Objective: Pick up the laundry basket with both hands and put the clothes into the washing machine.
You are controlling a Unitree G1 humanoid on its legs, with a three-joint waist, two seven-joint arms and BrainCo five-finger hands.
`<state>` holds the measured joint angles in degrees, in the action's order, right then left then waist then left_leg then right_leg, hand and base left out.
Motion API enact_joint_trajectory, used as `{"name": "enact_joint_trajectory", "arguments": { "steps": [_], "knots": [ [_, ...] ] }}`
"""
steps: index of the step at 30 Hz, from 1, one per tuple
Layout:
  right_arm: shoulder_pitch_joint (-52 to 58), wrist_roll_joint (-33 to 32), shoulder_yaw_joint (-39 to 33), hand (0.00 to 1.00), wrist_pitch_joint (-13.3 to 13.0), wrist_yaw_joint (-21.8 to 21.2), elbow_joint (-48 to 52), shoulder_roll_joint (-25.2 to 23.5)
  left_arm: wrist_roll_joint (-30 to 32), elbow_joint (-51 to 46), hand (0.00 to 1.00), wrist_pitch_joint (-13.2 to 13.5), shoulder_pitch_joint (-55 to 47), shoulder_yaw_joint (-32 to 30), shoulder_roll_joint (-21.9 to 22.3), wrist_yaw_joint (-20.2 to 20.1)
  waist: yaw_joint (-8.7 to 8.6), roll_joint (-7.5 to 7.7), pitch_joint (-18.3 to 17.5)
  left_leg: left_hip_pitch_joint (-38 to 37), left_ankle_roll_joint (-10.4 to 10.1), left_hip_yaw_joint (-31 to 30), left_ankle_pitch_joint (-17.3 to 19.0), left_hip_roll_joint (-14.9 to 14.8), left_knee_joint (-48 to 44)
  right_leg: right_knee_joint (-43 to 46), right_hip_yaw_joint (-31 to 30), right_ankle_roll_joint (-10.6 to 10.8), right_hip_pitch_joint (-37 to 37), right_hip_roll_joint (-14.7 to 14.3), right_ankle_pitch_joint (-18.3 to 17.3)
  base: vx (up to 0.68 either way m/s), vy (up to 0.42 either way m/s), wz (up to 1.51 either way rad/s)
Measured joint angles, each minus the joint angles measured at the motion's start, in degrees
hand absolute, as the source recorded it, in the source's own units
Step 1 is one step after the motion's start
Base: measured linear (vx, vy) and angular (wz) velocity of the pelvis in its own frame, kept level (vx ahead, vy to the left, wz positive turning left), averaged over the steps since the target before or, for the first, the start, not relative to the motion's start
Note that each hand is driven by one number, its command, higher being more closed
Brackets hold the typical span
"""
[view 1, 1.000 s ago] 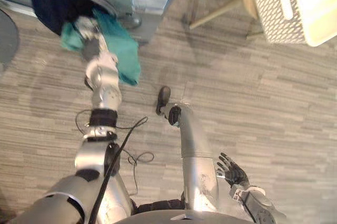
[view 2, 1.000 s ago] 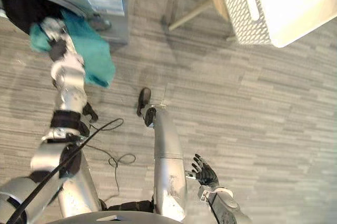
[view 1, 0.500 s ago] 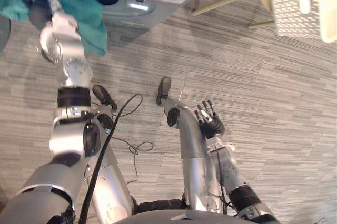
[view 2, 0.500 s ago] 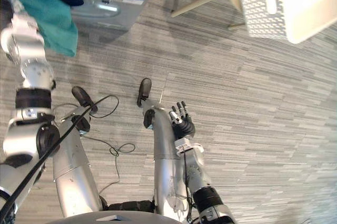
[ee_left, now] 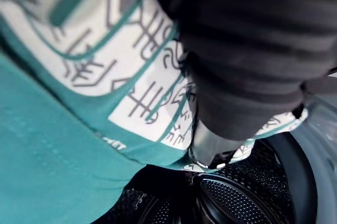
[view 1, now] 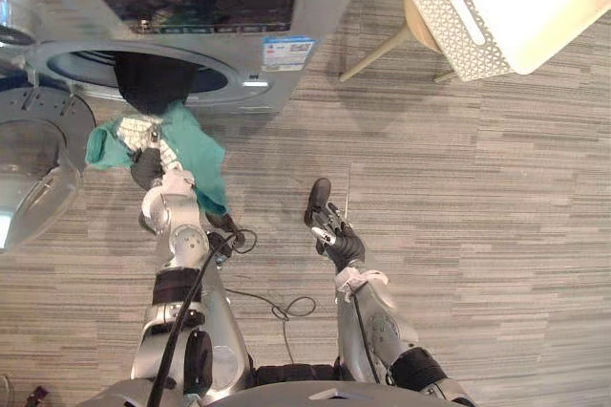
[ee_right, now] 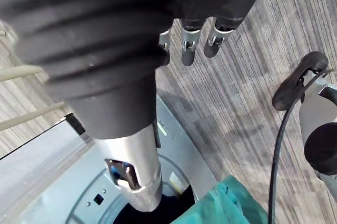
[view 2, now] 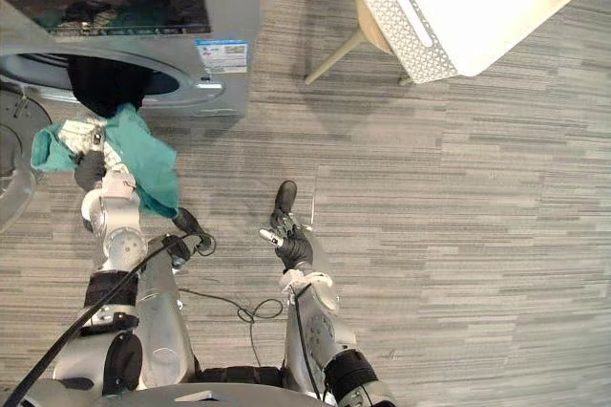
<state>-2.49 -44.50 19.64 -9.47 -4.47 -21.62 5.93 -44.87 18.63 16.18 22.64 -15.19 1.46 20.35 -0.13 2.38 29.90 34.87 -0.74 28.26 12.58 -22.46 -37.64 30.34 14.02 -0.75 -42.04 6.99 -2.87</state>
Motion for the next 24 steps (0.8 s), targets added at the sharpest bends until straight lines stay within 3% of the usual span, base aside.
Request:
{"name": "enact_joint_trajectory", "arguments": {
  "steps": [2, 5, 7, 10, 11, 12, 13, 15, 18, 21, 24],
  "knots": [
    [0.6, 0.0, 0.0, 0.00, -0.2, 0.0, 0.7, 1.2, 0.0, 0.0, 1.00, 0.0, -1.5, -0.4, 1.6, -0.8, -0.15, -0.94, -0.2, 0.2, -0.3, -1.8, -0.4, -0.1, -1.9, 3.1, 0.0, -0.8, -0.2, 0.2, -3.0, 0.05, -0.115, 0.20],
    [0.3, -0.2, 0.0, 0.00, -0.4, 0.0, 0.8, 2.2, -0.8, -0.1, 1.00, 0.1, -1.6, -1.0, 2.0, -0.7, 1.01, -1.24, -0.4, 8.0, 2.9, -13.7, -4.0, -0.1, -12.9, 11.0, 0.0, -2.0, -2.7, 0.8, -8.1, 0.02, -0.099, 0.07],
    [0.0, -0.3, -0.1, 0.00, -0.3, 0.0, 1.2, 2.6, -1.4, 0.0, 1.00, 0.0, -1.3, -1.0, 1.6, -0.6, 0.81, -1.23, -0.4, 9.6, 2.4, -15.7, -5.2, 0.6, -13.1, 12.6, 0.7, -2.5, -3.8, 1.7, -9.2, 0.01, -0.058, 0.32],
    [-0.6, -0.6, 0.4, 0.00, -0.3, 0.0, 0.7, 3.3, -2.2, -0.1, 1.00, 0.0, -0.2, -1.0, 1.4, -0.4, 0.65, -1.08, -0.4, 7.7, 1.6, -15.6, -4.9, 0.8, -6.1, 12.0, 1.0, -2.8, -4.1, 3.8, -9.4, 0.02, -0.051, 0.40],
    [-0.7, -0.8, 0.4, 0.00, -0.5, 0.1, 0.8, 3.5, -2.3, -0.1, 1.00, 0.0, 0.0, -1.0, 1.1, -0.1, 0.48, -1.06, -0.4, 4.8, 0.9, -15.4, -5.4, 0.8, 0.6, 11.7, 0.7, -2.6, -4.3, 4.4, -9.4, 0.04, -0.032, 0.12],
    [-0.8, -1.3, 0.5, 0.00, -1.0, 0.1, 0.9, 3.7, -2.3, -0.1, 1.00, 0.0, 0.7, -0.9, 0.5, 0.4, 0.15, -1.01, -0.4, 1.5, -0.5, -14.0, -6.8, 0.9, 8.6, 11.9, 0.0, -1.9, -4.9, 5.2, -9.4, 0.06, -0.022, 0.14],
    [-1.0, -1.3, 0.5, 0.00, -1.2, 0.1, 0.9, 3.8, -2.3, 0.1, 1.00, 0.0, 1.5, -0.9, 0.0, 0.5, -0.12, -0.72, -0.5, 0.6, -3.5, -12.2, -8.8, 1.3, 10.8, 12.0, -0.5, -1.4, -5.5, 5.9, -9.3, 0.05, 0.045, 0.21],
    [-1.2, -2.9, 0.4, 0.00, -1.8, 0.1, 1.5, 4.1, -2.3, 0.3, 1.00, 0.0, 4.7, -0.5, -2.2, 0.7, -0.56, -0.08, -0.8, 0.1, -4.9, -8.8, -11.8, 3.8, 15.4, 10.5, -2.4, 0.7, -8.0, 7.4, -7.3, 0.06, 0.075, 0.16],
    [-1.4, -4.4, -0.2, 0.00, -2.1, 0.1, 1.8, 3.5, -2.4, 3.5, 1.00, 0.1, 9.6, -0.4, -7.2, 1.1, -0.95, -0.03, -0.8, 1.2, -7.2, -7.4, -12.5, 4.0, 15.6, 7.4, -3.0, 1.7, -8.7, 7.0, -3.8, 0.08, 0.089, -0.14],
    [-1.5, -7.1, -0.5, 0.00, -2.3, 0.0, 2.4, 2.0, -2.9, 5.3, 1.00, 0.2, 15.3, -0.1, -11.7, 1.7, -1.74, 0.22, -0.6, 4.1, -7.6, -7.4, -11.9, 3.4, 14.4, 3.2, -3.9, 2.8, -9.3, 5.6, -0.8, 0.05, 0.089, -0.19],
    [-1.4, -8.0, -0.6, 0.00, -3.1, -0.1, 3.2, 1.3, -3.4, 6.8, 1.00, 0.1, 22.2, 1.2, -16.0, 1.5, -2.58, 0.70, -0.4, 8.3, -6.8, -7.4, -10.3, 2.6, 11.6, -1.4, -4.0, 3.9, -10.3, 4.7, 2.5, -0.01, 0.088, -0.18]
  ]
}}
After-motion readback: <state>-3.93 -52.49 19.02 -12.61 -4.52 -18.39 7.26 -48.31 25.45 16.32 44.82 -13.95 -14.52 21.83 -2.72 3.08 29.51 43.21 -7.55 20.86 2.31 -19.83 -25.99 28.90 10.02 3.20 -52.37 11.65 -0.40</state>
